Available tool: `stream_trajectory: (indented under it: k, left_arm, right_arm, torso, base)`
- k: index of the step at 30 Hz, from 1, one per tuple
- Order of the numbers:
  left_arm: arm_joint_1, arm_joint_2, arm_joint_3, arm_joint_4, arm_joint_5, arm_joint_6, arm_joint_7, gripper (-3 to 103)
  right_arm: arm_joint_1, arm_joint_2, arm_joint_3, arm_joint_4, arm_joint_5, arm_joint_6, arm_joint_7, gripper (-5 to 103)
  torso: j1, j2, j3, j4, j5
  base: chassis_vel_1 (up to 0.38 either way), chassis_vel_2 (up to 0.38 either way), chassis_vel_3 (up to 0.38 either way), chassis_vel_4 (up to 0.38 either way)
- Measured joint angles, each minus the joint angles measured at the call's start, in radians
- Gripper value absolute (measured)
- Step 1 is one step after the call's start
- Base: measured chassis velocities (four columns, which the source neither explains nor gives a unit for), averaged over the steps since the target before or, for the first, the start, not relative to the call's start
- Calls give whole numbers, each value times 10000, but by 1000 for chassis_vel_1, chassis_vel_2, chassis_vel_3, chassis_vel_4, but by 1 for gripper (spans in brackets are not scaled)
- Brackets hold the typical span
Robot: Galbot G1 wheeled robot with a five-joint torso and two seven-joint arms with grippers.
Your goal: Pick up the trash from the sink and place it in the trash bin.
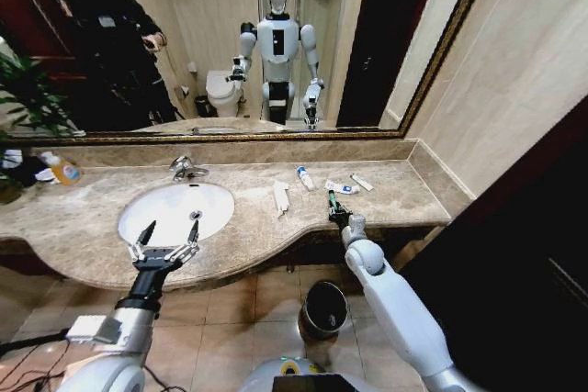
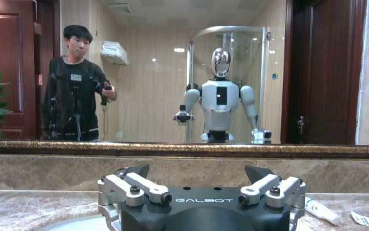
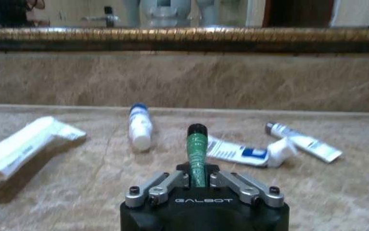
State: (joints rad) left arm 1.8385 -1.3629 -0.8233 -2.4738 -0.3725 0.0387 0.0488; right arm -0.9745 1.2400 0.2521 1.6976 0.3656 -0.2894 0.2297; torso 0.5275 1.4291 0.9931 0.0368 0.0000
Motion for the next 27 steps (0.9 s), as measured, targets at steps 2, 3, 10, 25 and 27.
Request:
stream_trajectory:
  k: [2,3,10,25,27]
  left_arm:
    - [0,0,-1,0,0,0,0,100]
    - [0,0,-1,0,0,0,0,100]
    - [0,0,0,0,0,0,0,100]
    - [0,0,0,0,0,0,2,100]
    - [0,0,-1,0,0,0,0,100]
  right_arm:
    - [-98,-62,98,207,-16,30,4,12]
    - [-248,-152,214,490,-17,49,20,12]
    - [-2002,-750,1086,2750,133,441,-36,12]
    - [-7108,358,1985,3861,-1792,3088,-931,12]
    - [-7403,828,1971,3352,-2392,3651,-1163,12]
  torso:
    - [0,0,0,1,1]
    - [0,0,0,1,1]
    - [-1,1,-1,-1,0]
    - [-2,2,-1,-2,0]
    - [-2,2,-1,-1,-2]
  base:
    - [0,0,0,0]
    - [0,0,0,0]
    - [0,0,0,0]
    - [0,0,0,0]
    - [0,0,0,0]
